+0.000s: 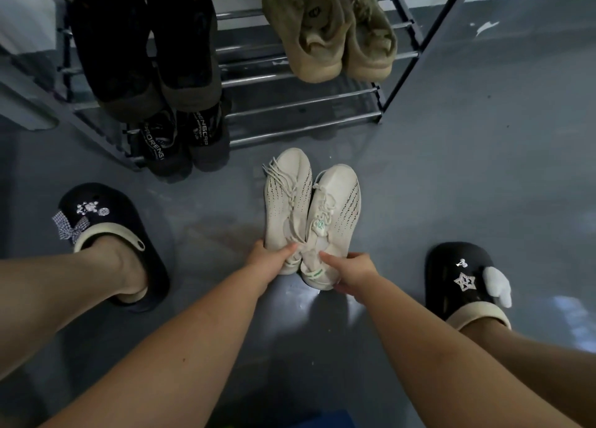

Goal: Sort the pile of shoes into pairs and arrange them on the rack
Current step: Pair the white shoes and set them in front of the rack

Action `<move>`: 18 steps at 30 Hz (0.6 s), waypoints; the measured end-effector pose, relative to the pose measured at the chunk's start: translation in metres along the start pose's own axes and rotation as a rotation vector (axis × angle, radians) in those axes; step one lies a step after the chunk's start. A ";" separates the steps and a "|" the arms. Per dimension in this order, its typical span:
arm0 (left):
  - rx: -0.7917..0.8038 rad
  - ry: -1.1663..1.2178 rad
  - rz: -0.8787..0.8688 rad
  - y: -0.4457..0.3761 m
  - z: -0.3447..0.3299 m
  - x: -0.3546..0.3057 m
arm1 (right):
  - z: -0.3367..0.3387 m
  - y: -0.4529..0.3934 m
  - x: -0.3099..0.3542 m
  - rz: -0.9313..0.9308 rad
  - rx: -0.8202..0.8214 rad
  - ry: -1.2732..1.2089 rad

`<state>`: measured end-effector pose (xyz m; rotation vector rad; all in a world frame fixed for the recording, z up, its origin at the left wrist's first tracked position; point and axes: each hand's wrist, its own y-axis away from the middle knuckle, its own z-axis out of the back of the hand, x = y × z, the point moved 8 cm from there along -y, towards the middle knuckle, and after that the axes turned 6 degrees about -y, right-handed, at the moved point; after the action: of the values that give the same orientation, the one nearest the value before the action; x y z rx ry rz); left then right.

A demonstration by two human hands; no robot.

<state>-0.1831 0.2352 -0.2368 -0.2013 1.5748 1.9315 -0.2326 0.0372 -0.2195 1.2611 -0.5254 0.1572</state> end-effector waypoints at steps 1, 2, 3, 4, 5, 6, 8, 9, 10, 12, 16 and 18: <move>0.021 0.029 0.010 0.001 -0.002 0.000 | 0.002 0.001 0.000 -0.003 -0.002 0.000; 0.043 0.071 0.019 0.003 -0.002 -0.001 | 0.003 0.002 0.000 -0.005 0.004 0.002; 0.059 0.113 0.022 0.005 -0.002 -0.002 | 0.004 0.004 0.001 -0.006 0.023 0.004; 0.070 0.141 0.017 0.006 -0.001 -0.003 | 0.003 0.007 0.002 -0.011 0.048 0.003; 0.078 0.147 0.002 0.007 0.000 -0.005 | 0.002 0.010 0.003 -0.014 0.067 -0.005; 0.086 0.132 -0.017 0.007 0.002 -0.007 | 0.002 0.012 0.004 -0.009 0.078 -0.015; 0.111 0.099 -0.044 0.011 0.005 -0.011 | 0.002 0.016 0.006 0.013 0.080 -0.047; 0.134 0.106 -0.035 0.015 0.004 -0.012 | 0.001 0.019 0.006 0.017 0.092 -0.088; 0.167 0.130 -0.017 0.018 0.001 -0.014 | -0.001 0.023 0.006 0.000 0.117 -0.156; 0.230 0.224 0.010 0.025 -0.004 -0.018 | -0.008 0.031 0.007 -0.046 0.191 -0.309; 0.270 0.365 0.028 0.035 -0.005 -0.026 | -0.008 0.039 0.017 -0.018 0.216 -0.387; 0.264 0.407 0.044 0.039 -0.004 -0.027 | -0.007 0.041 0.019 -0.004 0.219 -0.402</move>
<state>-0.1844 0.2177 -0.1923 -0.4737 2.0949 1.7658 -0.2299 0.0533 -0.1764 1.5178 -0.8687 -0.0462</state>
